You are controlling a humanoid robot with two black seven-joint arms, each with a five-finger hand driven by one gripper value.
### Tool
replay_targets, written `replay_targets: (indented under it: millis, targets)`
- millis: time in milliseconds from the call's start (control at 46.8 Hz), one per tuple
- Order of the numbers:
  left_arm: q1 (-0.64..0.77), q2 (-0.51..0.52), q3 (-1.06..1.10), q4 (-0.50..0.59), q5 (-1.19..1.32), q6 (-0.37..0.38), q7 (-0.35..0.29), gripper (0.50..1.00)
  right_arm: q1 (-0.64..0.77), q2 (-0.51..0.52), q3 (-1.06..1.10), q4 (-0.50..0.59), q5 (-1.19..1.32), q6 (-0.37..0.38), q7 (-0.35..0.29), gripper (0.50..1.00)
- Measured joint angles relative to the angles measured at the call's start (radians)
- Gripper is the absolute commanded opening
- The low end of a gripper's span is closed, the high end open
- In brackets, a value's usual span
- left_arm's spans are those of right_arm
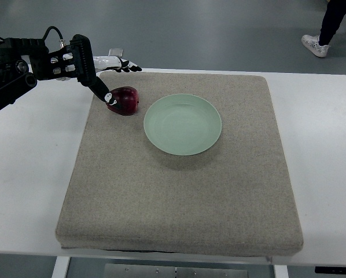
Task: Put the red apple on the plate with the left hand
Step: 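Close the left hand's fingers around the red apple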
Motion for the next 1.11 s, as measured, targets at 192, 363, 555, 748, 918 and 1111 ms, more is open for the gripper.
replay_targets:
  millis: [192, 363, 555, 748, 918, 1111]
  targets:
    - [0.005, -0.004, 0.015, -0.001, 0.06, 0.007, -0.001, 0.99, 0.0, 0.0, 0.0, 0.0, 0.0, 0.0, 0.0, 0.93]
    - [0.012, -0.008, 0.024, 0.006, 0.075, 0.044, 0.0, 0.992, 0.0, 0.0, 0.0, 0.0, 0.0, 0.0, 0.0, 0.93]
    - [0.025, -0.03, 0.023, 0.009, 0.073, 0.049, 0.0, 0.992, 0.0, 0.0, 0.0, 0.0, 0.0, 0.0, 0.0, 0.932]
    - [0.038, -0.051, 0.021, 0.011, 0.069, 0.058, 0.0, 0.992, 0.0, 0.0, 0.0, 0.0, 0.0, 0.0, 0.0, 0.932]
    - [0.039, -0.063, 0.024, 0.02, 0.074, 0.065, 0.0, 0.979, 0.0, 0.0, 0.0, 0.0, 0.0, 0.0, 0.0, 0.93]
    - [0.041, -0.073, 0.078, 0.04, 0.075, 0.121, 0.0, 0.979, 0.0, 0.0, 0.0, 0.0, 0.0, 0.0, 0.0, 0.93]
